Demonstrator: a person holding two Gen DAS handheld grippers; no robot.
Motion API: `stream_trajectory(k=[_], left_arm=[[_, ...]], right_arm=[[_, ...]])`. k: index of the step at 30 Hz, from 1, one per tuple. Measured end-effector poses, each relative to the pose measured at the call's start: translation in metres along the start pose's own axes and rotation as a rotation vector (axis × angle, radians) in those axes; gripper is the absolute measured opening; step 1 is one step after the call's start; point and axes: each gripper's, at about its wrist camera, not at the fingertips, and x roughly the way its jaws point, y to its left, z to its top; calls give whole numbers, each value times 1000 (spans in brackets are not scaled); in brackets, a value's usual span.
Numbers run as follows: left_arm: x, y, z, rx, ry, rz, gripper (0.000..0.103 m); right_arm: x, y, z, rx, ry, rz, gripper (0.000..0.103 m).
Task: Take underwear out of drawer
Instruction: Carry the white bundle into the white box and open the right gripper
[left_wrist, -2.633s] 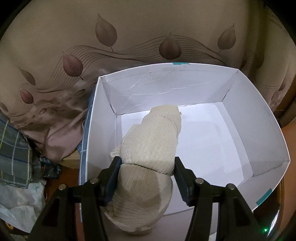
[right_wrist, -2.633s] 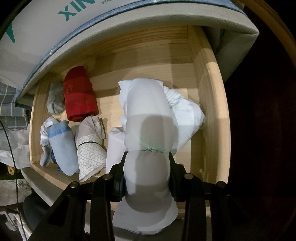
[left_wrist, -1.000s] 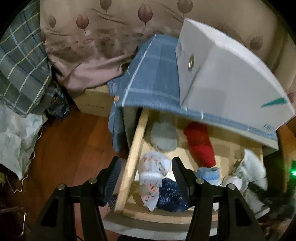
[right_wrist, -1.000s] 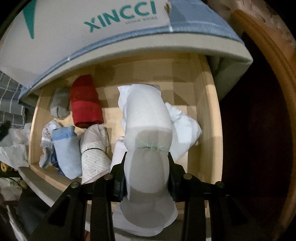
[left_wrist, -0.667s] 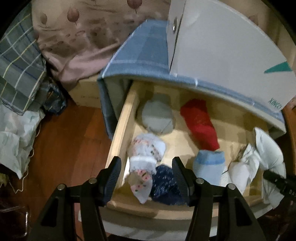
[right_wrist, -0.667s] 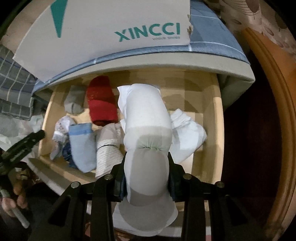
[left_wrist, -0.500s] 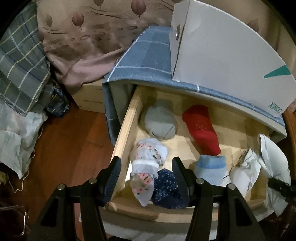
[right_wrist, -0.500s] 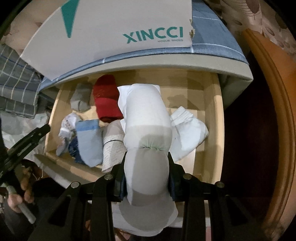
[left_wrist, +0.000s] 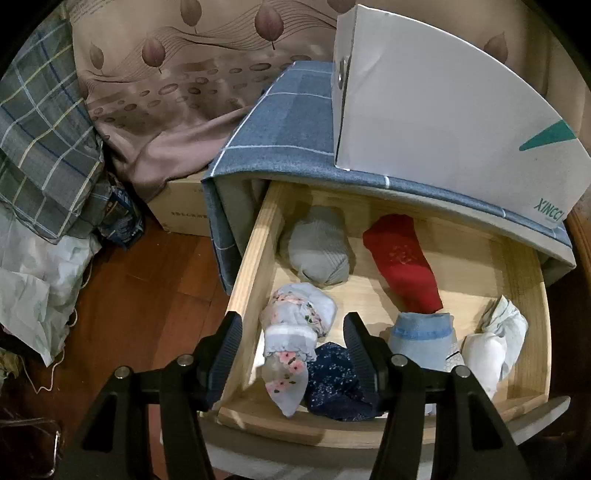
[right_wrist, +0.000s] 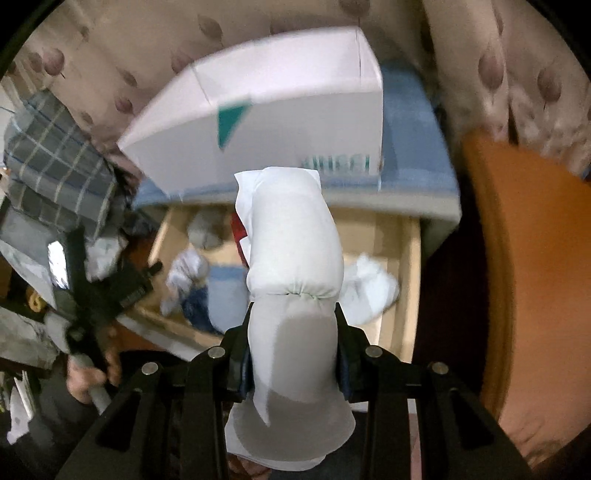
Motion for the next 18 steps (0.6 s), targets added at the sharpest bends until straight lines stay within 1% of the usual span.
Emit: stream_trajectory(k=[3, 5, 8, 10, 13, 15, 18], left_arm=[[0, 0, 0, -4, 1, -2, 59], [0, -1, 0, -7, -3, -3, 58], [0, -1, 0, -8, -1, -4, 59], [-1, 0, 1, -5, 1, -12, 59], [-1, 0, 1, -5, 1, -15, 59], [-1, 0, 2, -4, 5, -13, 58], [1, -2, 3, -5, 5, -9, 58]], right_arm=[[-23, 3, 22, 2, -65, 4, 32], [-36, 6, 38, -10, -107, -8, 32], [-53, 10, 71, -16, -169, -16, 32], [-58, 15, 92, -35, -206, -41, 32], [-58, 23, 116, -58, -242, -75, 32], [-48, 29, 136, -75, -245, -101, 32], [-30, 28, 158, -62, -229, -110, 32]])
